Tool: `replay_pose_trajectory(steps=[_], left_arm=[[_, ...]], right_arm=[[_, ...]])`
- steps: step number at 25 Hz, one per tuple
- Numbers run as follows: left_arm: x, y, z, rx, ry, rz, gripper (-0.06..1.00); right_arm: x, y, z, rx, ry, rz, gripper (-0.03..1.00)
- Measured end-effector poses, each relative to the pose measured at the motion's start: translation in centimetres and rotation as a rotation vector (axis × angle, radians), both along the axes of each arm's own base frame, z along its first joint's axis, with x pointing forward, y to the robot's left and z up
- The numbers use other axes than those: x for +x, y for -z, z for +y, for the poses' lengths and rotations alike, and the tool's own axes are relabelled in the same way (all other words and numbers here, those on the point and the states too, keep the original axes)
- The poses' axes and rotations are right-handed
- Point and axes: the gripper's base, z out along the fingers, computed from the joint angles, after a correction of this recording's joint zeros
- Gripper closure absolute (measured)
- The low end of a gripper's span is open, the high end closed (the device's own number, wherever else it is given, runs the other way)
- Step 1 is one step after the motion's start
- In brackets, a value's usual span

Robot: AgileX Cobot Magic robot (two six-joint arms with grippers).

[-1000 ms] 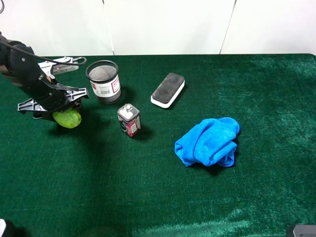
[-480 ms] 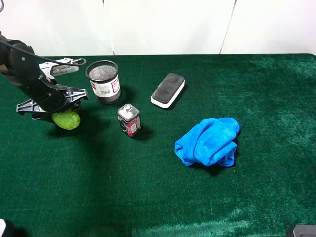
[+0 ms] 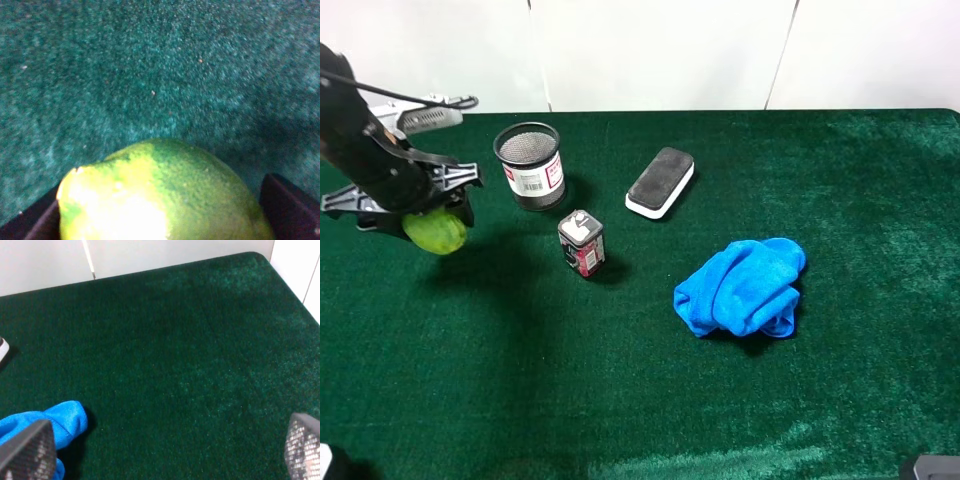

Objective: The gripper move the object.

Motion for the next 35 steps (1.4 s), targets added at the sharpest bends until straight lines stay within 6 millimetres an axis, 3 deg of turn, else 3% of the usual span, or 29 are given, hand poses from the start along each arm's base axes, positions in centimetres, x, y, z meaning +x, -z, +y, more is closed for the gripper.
replay_pose_trajectory(steps=[17, 28, 35], left_arm=[[-3.8, -8.6, 0.9, 0.007, 0.051, -0.07, 0.23], [-2.3, -15.2, 0.6, 0.026, 0.141, -0.124, 0.23], [-2.2, -16.7, -0.3, -0.029, 0.205, -0.143, 0.23]], right_arm=[[0.0, 0.0, 0.0, 0.0, 0.0, 0.0, 0.27], [0.0, 0.0, 0.0, 0.0, 0.0, 0.0, 0.27], [0.0, 0.0, 0.0, 0.0, 0.0, 0.0, 0.27]])
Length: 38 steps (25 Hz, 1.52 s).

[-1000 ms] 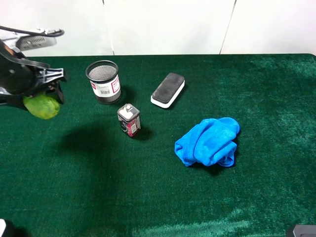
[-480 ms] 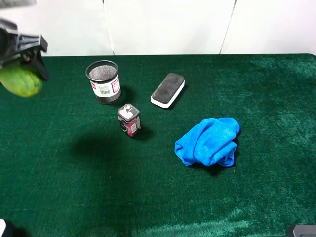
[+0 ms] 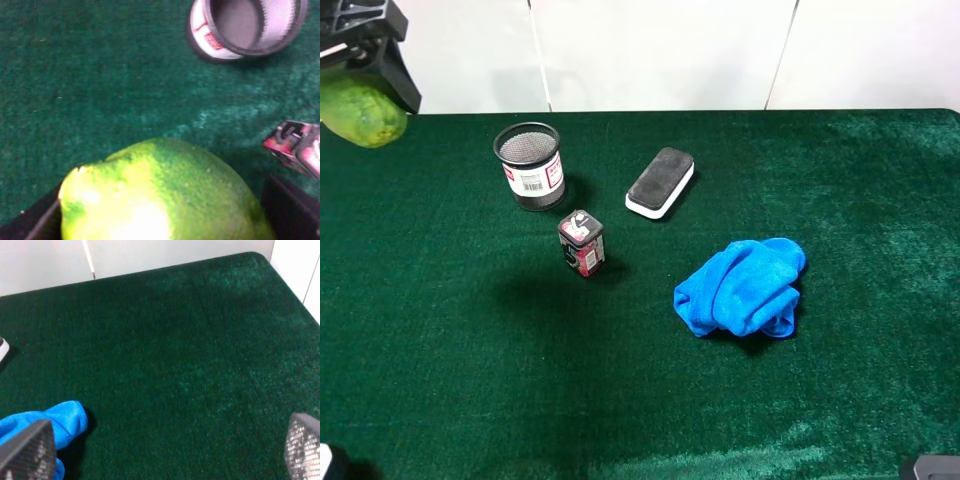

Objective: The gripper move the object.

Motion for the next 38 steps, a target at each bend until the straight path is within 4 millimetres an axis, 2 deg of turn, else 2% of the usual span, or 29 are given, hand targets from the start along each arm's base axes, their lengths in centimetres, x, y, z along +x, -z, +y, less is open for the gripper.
replay_pose_trajectory(steps=[3, 11, 25, 38], left_arm=[[-0.2, 0.1, -1.0, 0.004, 0.046, 0.004, 0.23], [1.2, 2.2, -6.9, 0.025, 0.217, 0.072, 0.23], [5.4, 2.4, -16.6, 0.005, 0.397, 0.015, 0.23], [9.0, 4.8, -24.1, -0.046, 0.481, -0.099, 0.23]], right_arm=[[0.0, 0.0, 0.0, 0.0, 0.0, 0.0, 0.27], [0.0, 0.0, 0.0, 0.0, 0.0, 0.0, 0.27], [0.0, 0.0, 0.0, 0.0, 0.0, 0.0, 0.27], [0.0, 0.0, 0.0, 0.0, 0.0, 0.0, 0.27]])
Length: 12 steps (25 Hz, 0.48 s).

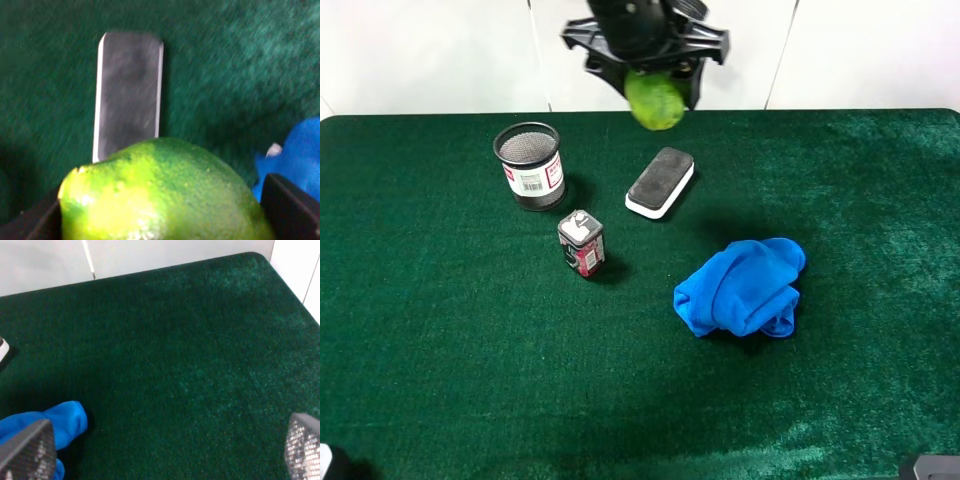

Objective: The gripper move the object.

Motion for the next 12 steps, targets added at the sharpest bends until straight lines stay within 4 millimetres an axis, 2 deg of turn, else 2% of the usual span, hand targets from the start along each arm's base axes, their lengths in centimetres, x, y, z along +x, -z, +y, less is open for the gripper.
replay_pose_trajectory(steps=[7, 12], left_arm=[[0.9, 3.4, -3.2, -0.057, 0.03, -0.056, 0.23], [1.6, 5.5, -4.5, -0.093, 0.039, -0.104, 0.23]], right_arm=[[0.0, 0.0, 0.0, 0.0, 0.0, -0.001, 0.27], [0.0, 0.0, 0.0, 0.0, 0.0, -0.003, 0.27]])
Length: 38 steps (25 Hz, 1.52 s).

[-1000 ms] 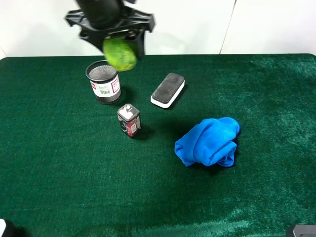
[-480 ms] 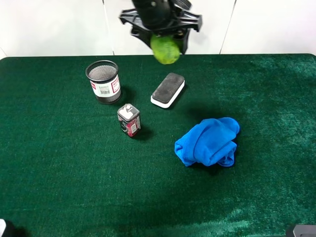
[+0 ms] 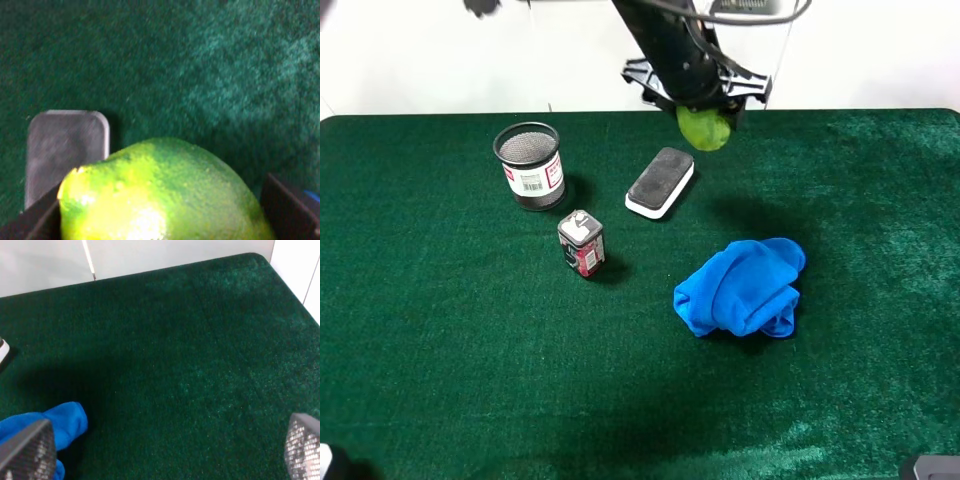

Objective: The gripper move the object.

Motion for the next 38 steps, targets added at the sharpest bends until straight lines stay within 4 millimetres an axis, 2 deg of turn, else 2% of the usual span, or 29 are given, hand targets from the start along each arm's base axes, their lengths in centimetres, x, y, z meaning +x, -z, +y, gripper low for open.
replay_pose_trajectory(steps=[7, 15, 28, 33, 38], left_arm=[[0.9, 2.5, -1.2, -0.044, 0.005, -0.056, 0.23], [0.4, 5.3, -3.0, -0.055, 0.056, -0.101, 0.23], [1.1, 9.3, -3.6, -0.058, 0.073, -0.144, 0.23], [1.2, 10.1, -3.7, -0.06, 0.074, -0.148, 0.23], [1.3, 10.0, -3.8, -0.061, 0.103, -0.183, 0.23]], right_arm=[[0.0, 0.0, 0.0, 0.001, 0.0, -0.001, 0.27], [0.0, 0.0, 0.0, 0.002, -0.002, -0.001, 0.27], [0.0, 0.0, 0.2, 0.017, -0.012, -0.005, 0.27], [0.0, 0.0, 0.2, 0.025, -0.017, -0.005, 0.27], [0.0, 0.0, 0.3, 0.027, -0.018, -0.005, 0.27]])
